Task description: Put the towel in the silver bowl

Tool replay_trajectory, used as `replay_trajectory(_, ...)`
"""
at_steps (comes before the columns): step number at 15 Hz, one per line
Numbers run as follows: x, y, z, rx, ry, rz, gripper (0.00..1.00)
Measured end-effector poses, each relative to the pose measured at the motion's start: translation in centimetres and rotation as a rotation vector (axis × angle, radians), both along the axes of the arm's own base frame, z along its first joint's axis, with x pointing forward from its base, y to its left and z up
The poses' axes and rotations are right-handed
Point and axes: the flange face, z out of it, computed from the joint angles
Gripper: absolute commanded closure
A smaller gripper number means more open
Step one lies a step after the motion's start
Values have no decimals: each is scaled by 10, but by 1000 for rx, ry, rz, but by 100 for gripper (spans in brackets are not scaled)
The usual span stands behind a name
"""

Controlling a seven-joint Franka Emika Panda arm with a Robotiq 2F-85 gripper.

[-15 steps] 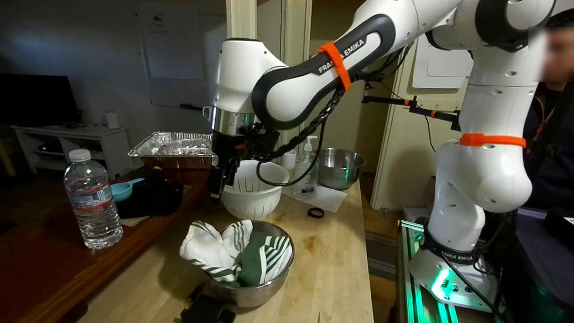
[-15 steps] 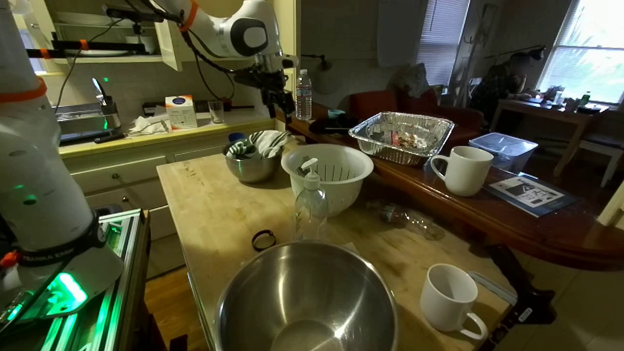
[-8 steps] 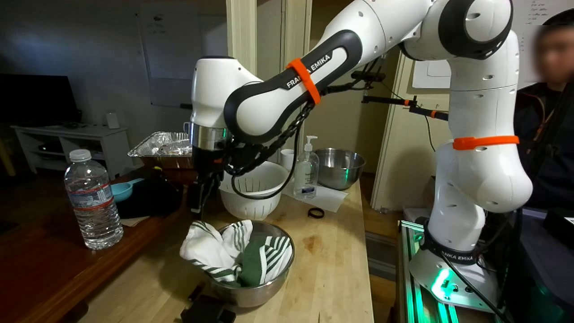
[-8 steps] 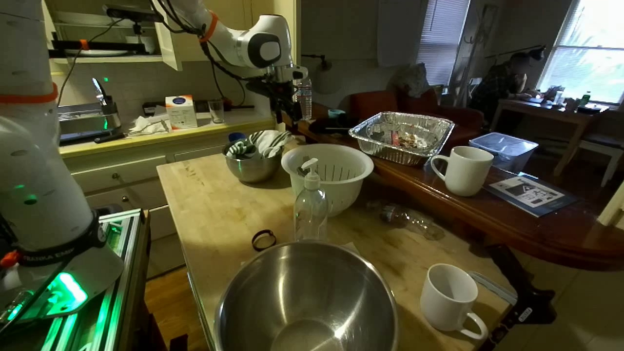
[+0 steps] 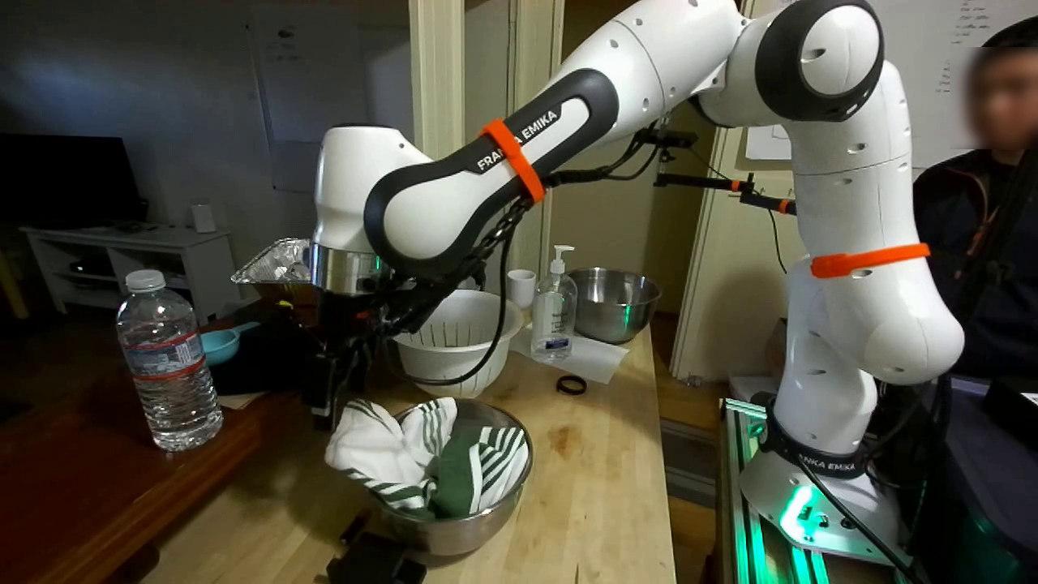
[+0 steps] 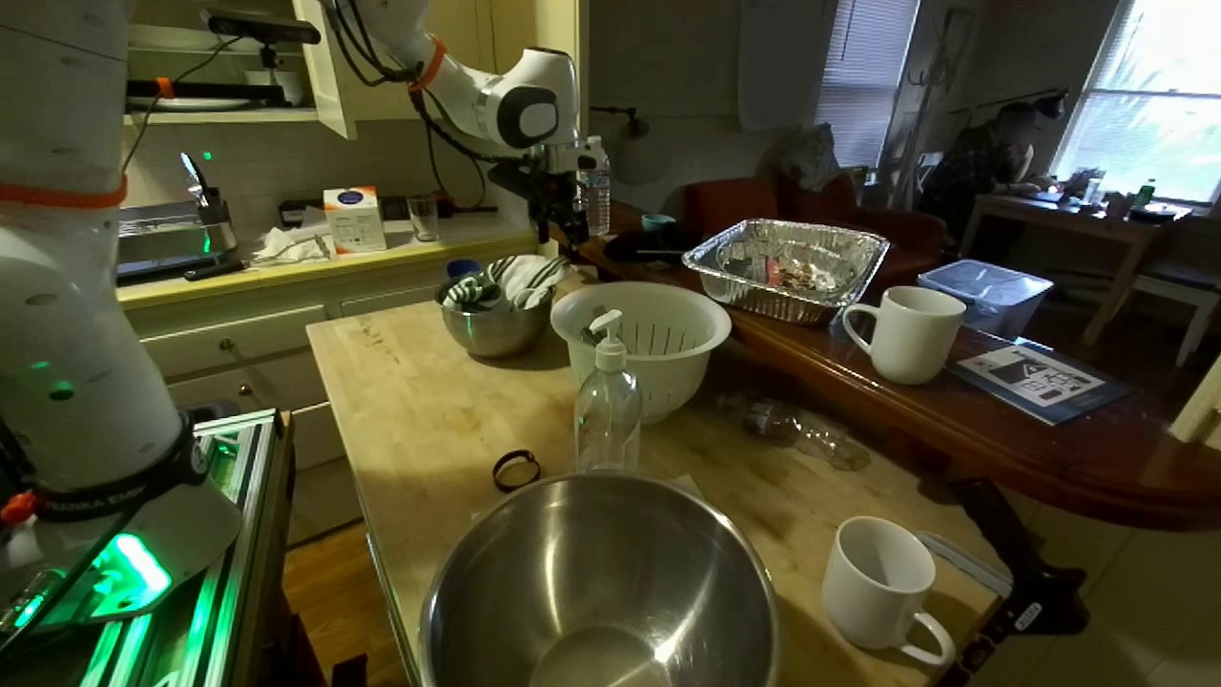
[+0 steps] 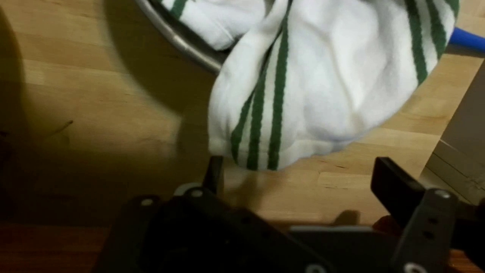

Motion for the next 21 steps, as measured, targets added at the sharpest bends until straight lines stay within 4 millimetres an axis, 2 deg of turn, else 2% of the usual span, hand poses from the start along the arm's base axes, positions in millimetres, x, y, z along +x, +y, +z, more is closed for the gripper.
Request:
replay_trajectory(3, 3, 5, -12, 22, 46, 6, 0)
replay_trajectory(4, 4, 6, -15, 25, 63, 11, 25)
replay_trajectory(5, 5, 6, -18, 26, 78, 12, 27)
replay_trajectory(6, 6, 7, -19, 26, 90, 12, 34)
replay_trajectory(7, 7, 7, -20, 25, 99, 12, 44)
replay_trajectory(14, 11, 6, -14, 18, 131, 10, 96)
replay_trajectory(15, 11, 5, -13, 19, 139, 8, 100)
replay_trajectory(19, 13, 1, -2, 32, 143, -8, 98)
replay_trajectory(21, 9, 0, 13, 38, 137, 1, 98)
